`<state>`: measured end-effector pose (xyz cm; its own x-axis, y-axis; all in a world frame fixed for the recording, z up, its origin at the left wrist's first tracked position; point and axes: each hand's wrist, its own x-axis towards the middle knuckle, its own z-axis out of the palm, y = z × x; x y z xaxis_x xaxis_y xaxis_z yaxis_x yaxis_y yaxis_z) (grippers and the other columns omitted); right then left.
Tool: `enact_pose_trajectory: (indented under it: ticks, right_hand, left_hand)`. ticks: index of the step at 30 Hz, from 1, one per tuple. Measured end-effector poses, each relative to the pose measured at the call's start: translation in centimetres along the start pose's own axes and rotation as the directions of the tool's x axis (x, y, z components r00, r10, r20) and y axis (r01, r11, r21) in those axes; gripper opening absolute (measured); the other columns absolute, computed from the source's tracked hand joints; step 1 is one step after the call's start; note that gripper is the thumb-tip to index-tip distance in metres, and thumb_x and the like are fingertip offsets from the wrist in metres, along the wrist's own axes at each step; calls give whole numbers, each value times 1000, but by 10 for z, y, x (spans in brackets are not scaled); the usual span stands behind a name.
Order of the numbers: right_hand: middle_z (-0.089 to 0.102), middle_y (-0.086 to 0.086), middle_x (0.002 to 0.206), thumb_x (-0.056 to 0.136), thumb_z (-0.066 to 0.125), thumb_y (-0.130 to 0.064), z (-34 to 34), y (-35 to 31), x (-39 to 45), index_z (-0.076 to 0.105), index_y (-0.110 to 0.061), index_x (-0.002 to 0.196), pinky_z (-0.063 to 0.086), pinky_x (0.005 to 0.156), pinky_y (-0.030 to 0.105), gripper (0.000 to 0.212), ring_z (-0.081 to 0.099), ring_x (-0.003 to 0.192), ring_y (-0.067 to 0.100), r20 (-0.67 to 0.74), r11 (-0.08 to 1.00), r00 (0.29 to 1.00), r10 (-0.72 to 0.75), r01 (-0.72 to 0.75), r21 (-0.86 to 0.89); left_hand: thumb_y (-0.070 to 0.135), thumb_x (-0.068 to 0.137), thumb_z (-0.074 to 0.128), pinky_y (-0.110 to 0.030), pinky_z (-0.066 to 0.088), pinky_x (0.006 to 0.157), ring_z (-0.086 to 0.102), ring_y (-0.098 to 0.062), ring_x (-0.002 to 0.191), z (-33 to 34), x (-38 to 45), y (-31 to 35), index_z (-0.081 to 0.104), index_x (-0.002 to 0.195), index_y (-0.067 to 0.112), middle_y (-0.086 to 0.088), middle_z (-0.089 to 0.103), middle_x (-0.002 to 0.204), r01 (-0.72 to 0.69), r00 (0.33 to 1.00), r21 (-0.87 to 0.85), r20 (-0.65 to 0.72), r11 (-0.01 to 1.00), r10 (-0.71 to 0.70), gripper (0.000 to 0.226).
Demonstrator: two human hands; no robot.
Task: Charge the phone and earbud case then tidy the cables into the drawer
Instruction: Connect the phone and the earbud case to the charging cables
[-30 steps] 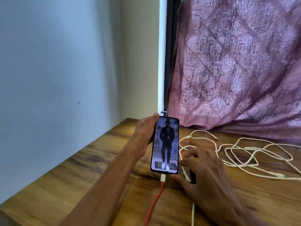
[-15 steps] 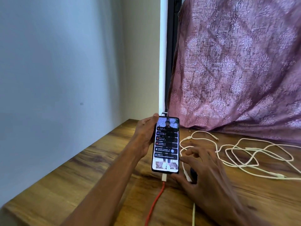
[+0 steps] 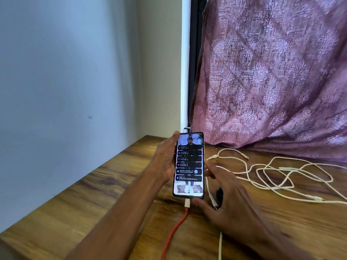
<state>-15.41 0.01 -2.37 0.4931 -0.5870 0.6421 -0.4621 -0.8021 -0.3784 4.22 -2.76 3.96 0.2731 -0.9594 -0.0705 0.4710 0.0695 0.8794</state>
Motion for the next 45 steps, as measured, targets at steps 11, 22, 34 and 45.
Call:
enact_pose_trajectory:
  ticks: [11,22,34,45]
  right_hand:
    - [57,-13,141,70,76,-66,3,5,2,43,-24,153,49,104,37,99,52,126,10,23,996,997,71,-69,-52]
    - [57,-17,133,74,59,-80,-2,4,1,45,-31,151,44,107,30,92,47,125,4,42,989,989,140,-138,-58]
    - [60,-22,119,65,79,-73,-55,33,-16,55,-49,134,52,90,19,77,62,104,-1,273,941,905,326,-339,0]
    - [77,-1,91,79,88,-29,-63,53,-5,76,-26,109,55,71,16,32,67,78,5,291,873,889,353,-425,240]
  left_hand:
    - [37,102,58,-48,61,80,71,-36,84,-5,10,-4,71,114,0,-22,76,102,12,997,41,-76,999,-9,42]
    - [26,98,63,-36,52,66,63,-27,76,-30,28,-18,69,103,2,-17,68,92,40,954,358,-290,933,70,25]
    - [51,97,58,-32,54,69,69,-24,80,-40,30,-28,74,90,12,-4,73,82,-15,920,987,-49,159,388,42]
    - [54,94,57,-44,61,75,70,-29,81,-38,26,-30,74,94,13,-8,72,84,-13,888,987,84,-159,452,44]
